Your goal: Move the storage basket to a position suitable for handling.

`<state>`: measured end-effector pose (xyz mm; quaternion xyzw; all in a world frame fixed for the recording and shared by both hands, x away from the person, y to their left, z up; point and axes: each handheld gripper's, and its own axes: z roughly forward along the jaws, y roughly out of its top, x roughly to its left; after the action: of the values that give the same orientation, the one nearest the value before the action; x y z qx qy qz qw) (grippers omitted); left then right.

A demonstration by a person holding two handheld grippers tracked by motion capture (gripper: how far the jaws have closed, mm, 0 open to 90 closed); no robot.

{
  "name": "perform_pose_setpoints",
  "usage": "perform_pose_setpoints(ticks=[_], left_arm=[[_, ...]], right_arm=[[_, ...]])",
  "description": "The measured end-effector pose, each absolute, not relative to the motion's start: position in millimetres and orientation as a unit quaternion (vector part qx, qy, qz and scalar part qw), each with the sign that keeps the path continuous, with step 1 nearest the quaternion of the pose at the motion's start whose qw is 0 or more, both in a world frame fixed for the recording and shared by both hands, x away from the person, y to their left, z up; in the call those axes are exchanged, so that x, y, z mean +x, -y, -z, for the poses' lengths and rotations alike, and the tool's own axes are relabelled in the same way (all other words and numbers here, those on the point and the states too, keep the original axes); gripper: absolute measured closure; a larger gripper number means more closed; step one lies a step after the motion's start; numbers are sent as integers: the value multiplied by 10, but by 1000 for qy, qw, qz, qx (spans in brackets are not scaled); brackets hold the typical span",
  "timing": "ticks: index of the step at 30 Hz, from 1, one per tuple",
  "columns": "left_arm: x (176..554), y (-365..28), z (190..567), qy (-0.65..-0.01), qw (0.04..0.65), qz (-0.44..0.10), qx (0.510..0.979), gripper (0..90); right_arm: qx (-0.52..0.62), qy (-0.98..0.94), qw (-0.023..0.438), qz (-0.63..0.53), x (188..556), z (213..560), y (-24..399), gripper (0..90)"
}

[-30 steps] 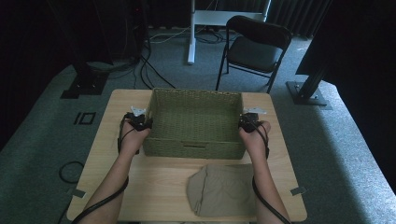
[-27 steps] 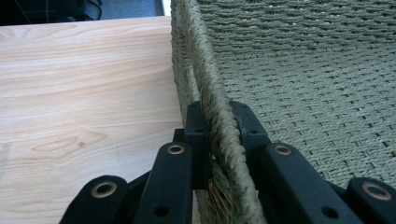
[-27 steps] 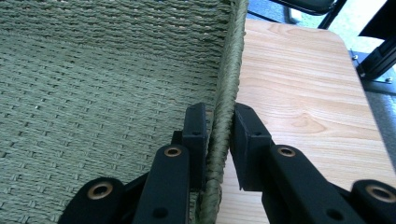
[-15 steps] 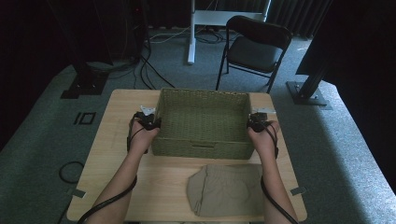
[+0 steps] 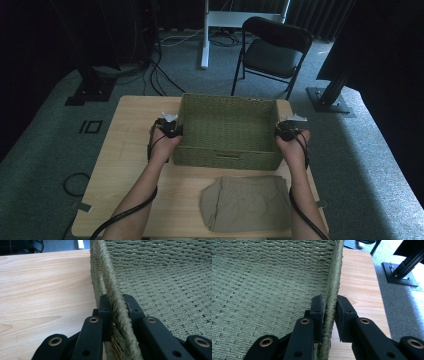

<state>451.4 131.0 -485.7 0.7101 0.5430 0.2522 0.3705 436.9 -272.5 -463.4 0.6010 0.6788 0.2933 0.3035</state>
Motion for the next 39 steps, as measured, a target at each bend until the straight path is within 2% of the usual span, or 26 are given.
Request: perform_pose_setpoints(ticks=[20, 39], left_arm=[[4642, -976, 4847, -547, 369, -246, 710, 794], [4742, -875, 4841, -547, 367, -245, 711, 793]], right_arm=[[616, -672, 301, -279, 4532, 4611, 3029, 788], [624, -664, 306, -277, 4652, 4618, 3120, 796]])
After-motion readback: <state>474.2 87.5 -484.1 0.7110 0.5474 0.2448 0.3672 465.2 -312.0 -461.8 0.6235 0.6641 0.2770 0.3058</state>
